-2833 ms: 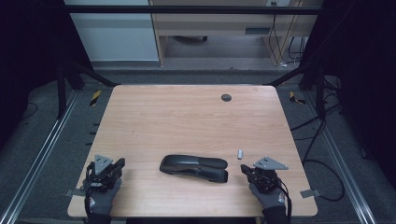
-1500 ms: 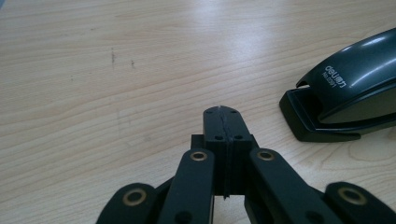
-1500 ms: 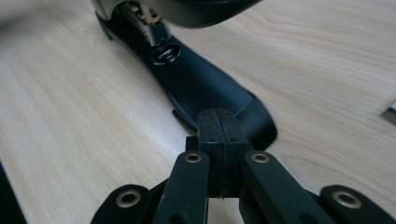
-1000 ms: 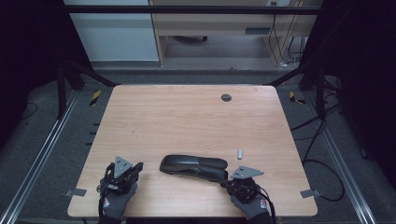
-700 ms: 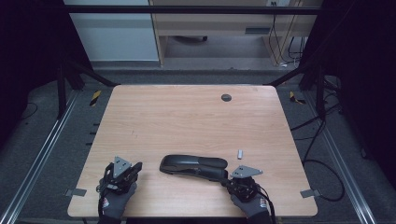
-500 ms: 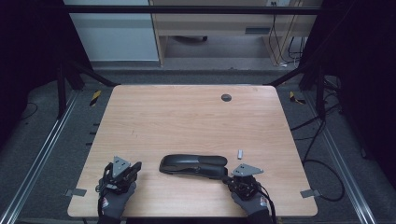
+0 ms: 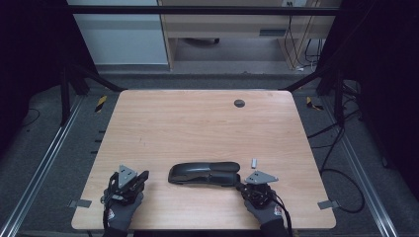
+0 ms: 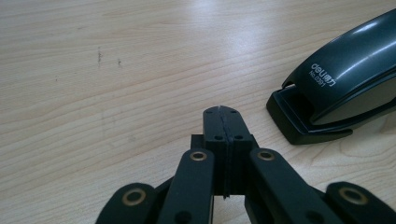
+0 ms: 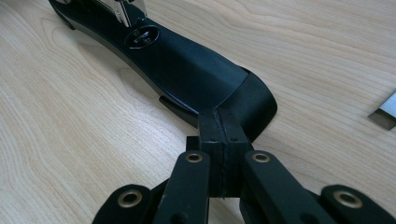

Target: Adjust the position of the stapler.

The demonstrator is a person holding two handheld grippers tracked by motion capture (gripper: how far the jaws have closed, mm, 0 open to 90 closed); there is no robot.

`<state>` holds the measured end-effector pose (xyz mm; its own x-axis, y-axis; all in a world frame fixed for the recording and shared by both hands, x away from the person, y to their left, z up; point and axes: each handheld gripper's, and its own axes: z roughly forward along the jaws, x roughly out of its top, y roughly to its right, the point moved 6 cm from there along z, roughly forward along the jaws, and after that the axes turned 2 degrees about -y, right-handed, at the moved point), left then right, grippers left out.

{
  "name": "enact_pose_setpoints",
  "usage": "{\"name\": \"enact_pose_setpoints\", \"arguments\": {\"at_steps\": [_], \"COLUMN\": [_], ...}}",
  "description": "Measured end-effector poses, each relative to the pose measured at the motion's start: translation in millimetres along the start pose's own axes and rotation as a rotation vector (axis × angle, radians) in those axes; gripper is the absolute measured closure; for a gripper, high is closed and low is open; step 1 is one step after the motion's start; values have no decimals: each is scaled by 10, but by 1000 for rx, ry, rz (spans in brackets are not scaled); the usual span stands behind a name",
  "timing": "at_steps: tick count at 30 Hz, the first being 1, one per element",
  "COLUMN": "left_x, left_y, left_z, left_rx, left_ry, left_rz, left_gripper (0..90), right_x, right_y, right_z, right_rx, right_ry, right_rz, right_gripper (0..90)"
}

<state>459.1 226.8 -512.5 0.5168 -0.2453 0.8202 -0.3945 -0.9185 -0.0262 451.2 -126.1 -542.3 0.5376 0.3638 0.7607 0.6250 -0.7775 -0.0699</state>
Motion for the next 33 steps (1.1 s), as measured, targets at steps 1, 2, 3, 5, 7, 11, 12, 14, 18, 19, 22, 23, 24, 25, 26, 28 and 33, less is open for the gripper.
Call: {"name": "enact_pose_setpoints", "arguments": {"at_steps": [1,2,3,5,7,11,12,14,18,19,22,23,24,25,26,28,33], "left_x": [0,0,0,4,11,51,51,74,111,124,162,176,192,207,221,248,329], "left_y": [0,0,1,-3,-7,-22,-22,-17,2,0,4,5,4,11,17,36,64], "left_z": [0,1,0,-4,-12,-36,-36,-37,-22,-20,-9,-11,-17,-18,-24,-35,-36], "left_rx": [1,2,2,4,6,12,12,11,-4,-4,-12,-17,-20,-27,-34,-41,-48], "left_ry": [1,1,1,4,11,24,24,28,26,26,24,23,26,27,24,27,28], "left_rz": [-1,-1,1,3,1,5,5,16,28,35,42,44,49,50,61,78,107], "left_gripper": [894,894,894,892,883,850,839,810,756,738,705,689,672,652,630,601,542], "right_x": [1,1,2,-3,1,27,27,35,31,29,24,20,18,16,13,2,-30], "right_y": [-1,-1,14,15,14,51,51,103,223,291,377,403,440,473,509,553,653], "right_z": [0,0,7,3,-7,-61,-61,-92,-156,-190,-218,-228,-241,-254,-260,-279,-301], "right_rx": [3,3,0,-4,-2,-12,-12,-28,-67,-84,-113,-120,-127,-135,-146,-161,-192], "right_ry": [-4,-4,-1,-5,2,33,33,46,64,78,83,84,86,92,96,94,85], "right_rz": [9,9,2,4,8,15,15,15,27,37,49,57,65,75,79,86,99], "right_gripper": [900,900,900,900,900,879,879,865,817,786,747,730,711,694,674,632,562]}}
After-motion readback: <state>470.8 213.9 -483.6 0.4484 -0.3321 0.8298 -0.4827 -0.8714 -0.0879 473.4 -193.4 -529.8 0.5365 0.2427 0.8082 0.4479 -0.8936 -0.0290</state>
